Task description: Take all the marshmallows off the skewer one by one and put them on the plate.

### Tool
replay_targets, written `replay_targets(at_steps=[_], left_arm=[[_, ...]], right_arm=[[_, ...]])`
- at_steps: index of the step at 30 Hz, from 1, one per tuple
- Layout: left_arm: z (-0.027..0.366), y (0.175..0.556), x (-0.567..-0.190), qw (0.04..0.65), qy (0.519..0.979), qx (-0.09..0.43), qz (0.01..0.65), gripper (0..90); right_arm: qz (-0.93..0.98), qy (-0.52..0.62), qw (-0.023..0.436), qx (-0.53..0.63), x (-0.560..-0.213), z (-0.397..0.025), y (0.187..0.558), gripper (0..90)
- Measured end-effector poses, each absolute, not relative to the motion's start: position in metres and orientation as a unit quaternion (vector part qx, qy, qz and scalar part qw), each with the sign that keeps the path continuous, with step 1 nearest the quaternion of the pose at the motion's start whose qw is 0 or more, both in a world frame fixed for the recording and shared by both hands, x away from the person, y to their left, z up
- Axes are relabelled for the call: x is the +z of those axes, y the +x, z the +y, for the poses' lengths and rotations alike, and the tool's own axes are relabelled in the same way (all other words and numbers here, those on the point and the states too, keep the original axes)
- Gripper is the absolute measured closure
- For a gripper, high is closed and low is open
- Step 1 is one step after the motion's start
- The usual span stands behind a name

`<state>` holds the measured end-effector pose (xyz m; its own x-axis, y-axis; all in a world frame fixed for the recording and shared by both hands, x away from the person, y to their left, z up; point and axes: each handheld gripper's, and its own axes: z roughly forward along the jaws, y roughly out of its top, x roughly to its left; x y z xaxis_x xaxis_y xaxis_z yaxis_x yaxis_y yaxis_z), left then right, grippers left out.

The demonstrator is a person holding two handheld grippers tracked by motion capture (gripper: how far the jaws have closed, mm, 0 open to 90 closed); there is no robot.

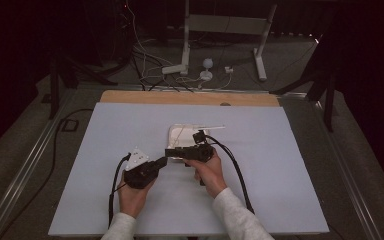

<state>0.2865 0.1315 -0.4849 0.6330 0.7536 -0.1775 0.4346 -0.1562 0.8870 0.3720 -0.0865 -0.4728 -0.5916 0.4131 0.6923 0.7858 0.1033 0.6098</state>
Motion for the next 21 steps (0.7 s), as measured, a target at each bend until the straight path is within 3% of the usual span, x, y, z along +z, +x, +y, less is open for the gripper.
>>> replay_targets(at_steps=[10, 21], left_arm=[[0.129, 0.285, -0.484, 0.515, 0.748, 0.156, 0.388, 90.0], [0.127, 0.283, -0.484, 0.511, 0.756, 0.155, 0.378, 90.0]], right_arm=[[-0.698, -0.43, 0.192, -0.539, -0.478, -0.088, 0.372, 76.0], [-0.696, -0.431, 0.179, -0.546, -0.473, -0.097, 0.374, 78.2]])
